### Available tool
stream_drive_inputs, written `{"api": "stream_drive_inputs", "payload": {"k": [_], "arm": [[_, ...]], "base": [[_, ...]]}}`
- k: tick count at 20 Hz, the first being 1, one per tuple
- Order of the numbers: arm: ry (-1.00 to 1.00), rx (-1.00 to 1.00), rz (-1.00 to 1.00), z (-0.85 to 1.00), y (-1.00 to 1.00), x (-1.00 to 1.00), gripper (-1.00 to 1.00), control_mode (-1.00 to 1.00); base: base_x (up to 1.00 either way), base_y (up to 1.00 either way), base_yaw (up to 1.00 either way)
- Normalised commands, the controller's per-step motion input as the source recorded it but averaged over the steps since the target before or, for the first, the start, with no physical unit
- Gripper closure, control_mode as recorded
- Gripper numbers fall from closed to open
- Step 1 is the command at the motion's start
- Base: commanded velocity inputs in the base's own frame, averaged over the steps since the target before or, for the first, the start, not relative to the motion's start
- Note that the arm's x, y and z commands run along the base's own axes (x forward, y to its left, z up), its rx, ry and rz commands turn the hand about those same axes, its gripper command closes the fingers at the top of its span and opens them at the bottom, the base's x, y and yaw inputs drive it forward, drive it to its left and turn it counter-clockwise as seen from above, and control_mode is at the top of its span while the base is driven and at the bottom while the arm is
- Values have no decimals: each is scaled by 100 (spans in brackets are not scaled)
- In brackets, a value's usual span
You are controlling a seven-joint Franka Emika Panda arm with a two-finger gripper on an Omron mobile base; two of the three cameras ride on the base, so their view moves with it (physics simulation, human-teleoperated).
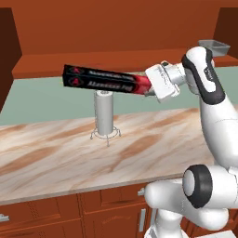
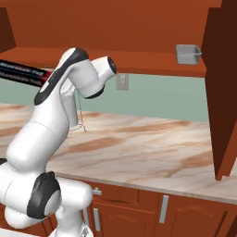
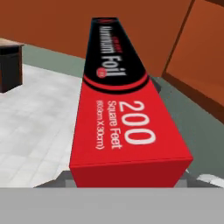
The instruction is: Retrieve the tupperware and aluminum foil from the cabinet and place them on the dining counter near the plate with fish and lime to prepare for storing leftovers.
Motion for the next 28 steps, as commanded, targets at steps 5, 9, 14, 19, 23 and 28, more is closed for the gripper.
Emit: {"api": "stream_drive_inputs", "payload": {"k": [5, 9, 14, 19, 23, 28], "arm": [[31, -36, -2, -66, 0, -62, 100, -100], [29, -37, -9, -64, 0, -30, 100, -100], [21, -27, -10, -45, -3, -13, 100, -100], [7, -8, -6, -14, -1, -6, 100, 100], [0, 0, 0, 0, 0, 0, 100, 100], [0, 0, 0, 0, 0, 0, 100, 100]], "base": [[0, 0, 0], [0, 0, 0], [0, 0, 0], [-22, 0, -1], [-99, 2, 4], [-100, 37, 18]]}}
